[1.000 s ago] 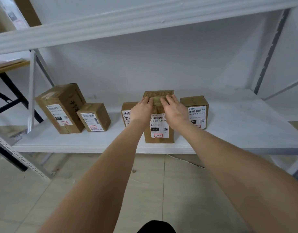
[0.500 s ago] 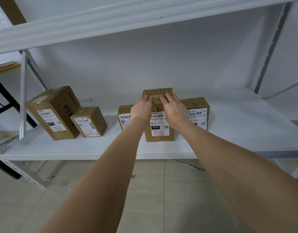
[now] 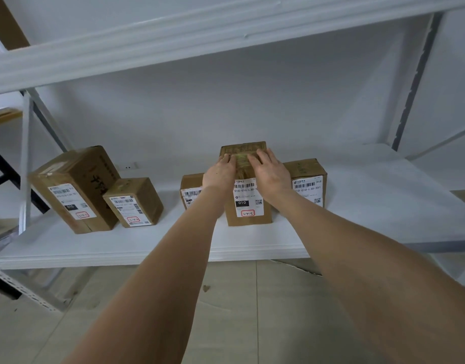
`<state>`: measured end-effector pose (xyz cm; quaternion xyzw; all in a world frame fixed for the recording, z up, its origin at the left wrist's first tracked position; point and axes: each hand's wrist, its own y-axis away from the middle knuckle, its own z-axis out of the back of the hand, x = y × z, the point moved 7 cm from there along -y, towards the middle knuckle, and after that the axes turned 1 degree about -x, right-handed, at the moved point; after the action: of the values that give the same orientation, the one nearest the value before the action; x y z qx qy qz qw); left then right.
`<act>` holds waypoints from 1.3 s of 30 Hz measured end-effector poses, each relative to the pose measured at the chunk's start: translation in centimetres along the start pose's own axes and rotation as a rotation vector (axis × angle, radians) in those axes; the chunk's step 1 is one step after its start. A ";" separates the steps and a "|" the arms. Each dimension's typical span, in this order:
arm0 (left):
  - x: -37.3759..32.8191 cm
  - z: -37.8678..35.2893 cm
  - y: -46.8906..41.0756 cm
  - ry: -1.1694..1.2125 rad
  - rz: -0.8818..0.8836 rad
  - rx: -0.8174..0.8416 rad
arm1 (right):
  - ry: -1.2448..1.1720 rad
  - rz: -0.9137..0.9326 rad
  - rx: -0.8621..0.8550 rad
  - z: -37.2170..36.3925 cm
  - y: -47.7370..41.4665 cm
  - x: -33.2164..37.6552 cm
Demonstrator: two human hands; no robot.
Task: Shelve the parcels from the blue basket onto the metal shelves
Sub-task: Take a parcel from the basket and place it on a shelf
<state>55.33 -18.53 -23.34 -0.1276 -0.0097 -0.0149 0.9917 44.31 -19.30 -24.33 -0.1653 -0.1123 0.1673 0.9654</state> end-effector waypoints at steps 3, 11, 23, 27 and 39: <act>0.1 -0.1 0.0 0.045 0.001 0.036 | -0.033 -0.039 0.007 0.5 0.1 -0.1; -2.3 4.4 0.4 0.073 -0.017 -0.001 | -0.029 -0.160 0.009 4.2 1.1 -2.6; -22.3 14.0 0.9 0.010 -0.441 0.353 | 0.101 -0.460 0.154 20.2 8.9 -14.3; -30.1 19.7 1.5 0.034 -0.594 0.386 | 0.139 -0.580 0.181 28.5 12.9 -18.7; -50.6 32.1 9.9 0.126 -1.049 0.383 | 0.194 -1.013 0.193 46.6 28.1 -28.2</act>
<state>4.55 0.57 4.08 0.0777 -0.0153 -0.5114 0.8557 -2.31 8.68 3.98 -0.0155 -0.0723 -0.3271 0.9421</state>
